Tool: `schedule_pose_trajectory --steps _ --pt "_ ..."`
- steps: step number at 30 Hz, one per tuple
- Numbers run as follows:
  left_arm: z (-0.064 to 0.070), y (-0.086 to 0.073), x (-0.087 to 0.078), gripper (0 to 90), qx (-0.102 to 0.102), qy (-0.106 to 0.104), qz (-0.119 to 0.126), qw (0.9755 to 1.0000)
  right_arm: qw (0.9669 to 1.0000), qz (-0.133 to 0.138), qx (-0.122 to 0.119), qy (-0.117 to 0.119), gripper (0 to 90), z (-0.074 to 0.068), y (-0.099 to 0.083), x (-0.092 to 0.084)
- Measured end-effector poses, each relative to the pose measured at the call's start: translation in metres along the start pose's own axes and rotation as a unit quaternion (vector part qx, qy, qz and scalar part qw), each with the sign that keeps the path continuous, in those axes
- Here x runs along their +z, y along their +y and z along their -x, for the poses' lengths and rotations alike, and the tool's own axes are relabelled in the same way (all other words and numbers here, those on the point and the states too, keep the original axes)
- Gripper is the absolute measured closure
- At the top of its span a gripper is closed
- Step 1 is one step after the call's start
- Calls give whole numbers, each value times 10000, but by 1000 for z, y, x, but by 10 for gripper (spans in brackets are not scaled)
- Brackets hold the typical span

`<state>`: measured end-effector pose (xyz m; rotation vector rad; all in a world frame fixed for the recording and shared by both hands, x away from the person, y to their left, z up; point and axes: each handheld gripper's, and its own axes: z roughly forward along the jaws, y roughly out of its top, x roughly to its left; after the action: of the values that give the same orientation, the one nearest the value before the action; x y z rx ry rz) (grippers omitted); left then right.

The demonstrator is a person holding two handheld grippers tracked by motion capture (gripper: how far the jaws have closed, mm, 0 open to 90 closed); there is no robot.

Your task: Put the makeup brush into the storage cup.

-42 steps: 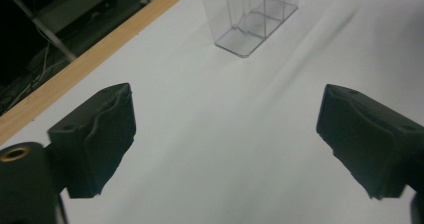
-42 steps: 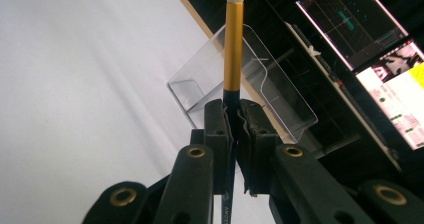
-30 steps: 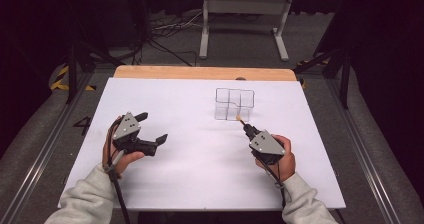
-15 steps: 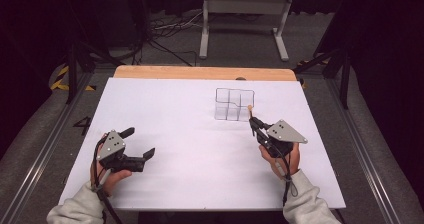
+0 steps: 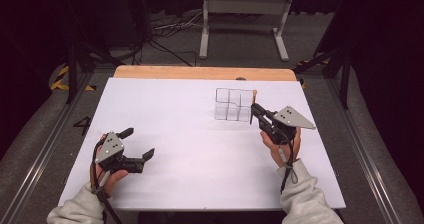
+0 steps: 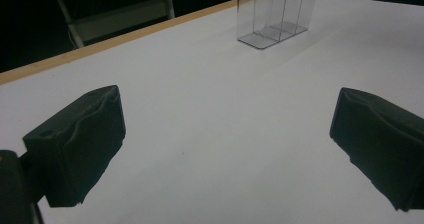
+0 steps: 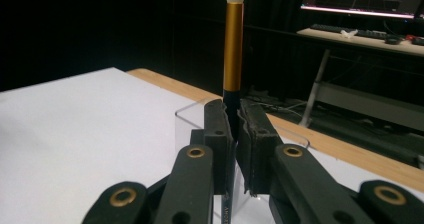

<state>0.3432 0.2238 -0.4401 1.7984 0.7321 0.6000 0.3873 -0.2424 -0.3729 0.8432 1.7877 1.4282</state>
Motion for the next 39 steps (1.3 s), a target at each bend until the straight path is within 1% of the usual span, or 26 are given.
schedule_pose_trajectory --steps 2,4,6,10,11,14,19,21,26,28,30,33,37,39 --pt "0 0 0 22 1 -31 37 10000 10000 55 30 53 835 3 6 3" --pt "0 0 -1 20 26 6 59 10000 9999 127 68 77 835 5 12 6" --pt "0 0 -1 19 33 -14 64 10000 9997 185 120 79 835 8 19 12" --pt "0 1 -2 19 84 67 61 9999 9995 239 205 53 835 11 30 22" --pt "0 1 -2 19 90 82 64 9999 9995 251 187 49 835 12 33 25" --pt "1 1 -2 21 81 133 80 9998 9995 256 201 40 835 13 36 31" --pt "2 1 -2 22 137 82 83 9998 9990 303 308 76 835 14 43 45" --pt "2 1 -1 22 133 75 82 9998 9990 293 319 64 835 15 44 47" --pt "2 1 -1 22 128 60 85 9999 9991 293 294 31 835 16 49 61" --pt "3 1 -1 23 128 31 89 9999 9992 264 291 19 835 17 48 65" --pt "2 1 0 23 121 9 102 9999 9990 256 357 1 835 19 48 69" --pt "2 1 0 29 122 -22 92 9999 9990 243 376 -31 835 21 48 74" --pt "2 1 1 30 115 -54 89 9999 9994 172 304 -83 835 22 47 80" --pt "2 1 1 30 112 -53 94 9999 9993 148 326 -96 834 24 45 83"
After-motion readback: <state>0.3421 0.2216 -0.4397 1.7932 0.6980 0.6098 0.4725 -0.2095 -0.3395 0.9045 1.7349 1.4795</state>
